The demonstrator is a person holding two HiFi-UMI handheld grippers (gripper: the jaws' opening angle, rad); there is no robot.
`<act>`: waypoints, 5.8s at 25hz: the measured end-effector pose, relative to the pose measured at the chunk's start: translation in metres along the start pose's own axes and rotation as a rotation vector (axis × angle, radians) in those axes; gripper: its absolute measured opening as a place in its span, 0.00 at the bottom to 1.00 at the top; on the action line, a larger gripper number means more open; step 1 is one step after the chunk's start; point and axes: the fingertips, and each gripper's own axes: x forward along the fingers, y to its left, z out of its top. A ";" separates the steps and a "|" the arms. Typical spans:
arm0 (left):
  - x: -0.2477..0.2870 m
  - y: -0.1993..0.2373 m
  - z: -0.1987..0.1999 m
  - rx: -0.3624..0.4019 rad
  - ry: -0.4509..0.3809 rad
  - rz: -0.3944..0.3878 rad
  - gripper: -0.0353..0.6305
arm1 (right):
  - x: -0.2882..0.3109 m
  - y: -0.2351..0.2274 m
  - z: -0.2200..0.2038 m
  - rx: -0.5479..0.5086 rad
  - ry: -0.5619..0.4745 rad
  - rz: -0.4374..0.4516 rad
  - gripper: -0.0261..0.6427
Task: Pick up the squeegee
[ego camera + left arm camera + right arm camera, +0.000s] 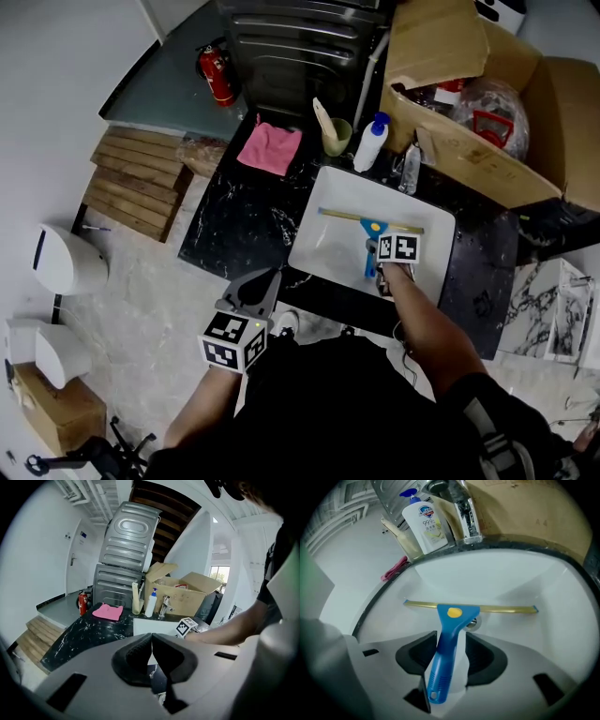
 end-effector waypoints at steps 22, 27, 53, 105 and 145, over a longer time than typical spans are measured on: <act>0.000 0.018 0.006 -0.015 -0.019 0.012 0.08 | 0.027 0.001 -0.003 0.043 0.046 0.003 0.26; 0.000 0.022 0.003 -0.012 -0.015 -0.008 0.08 | 0.022 0.000 -0.002 0.117 0.016 0.040 0.24; 0.007 -0.002 0.009 0.109 -0.015 -0.268 0.08 | -0.159 0.072 0.005 0.161 -0.397 0.125 0.24; -0.036 -0.183 -0.009 0.209 -0.102 -0.487 0.08 | -0.363 0.089 -0.093 0.194 -0.744 0.287 0.24; -0.113 -0.229 -0.045 0.202 -0.140 -0.416 0.08 | -0.410 0.102 -0.175 0.135 -0.813 0.341 0.24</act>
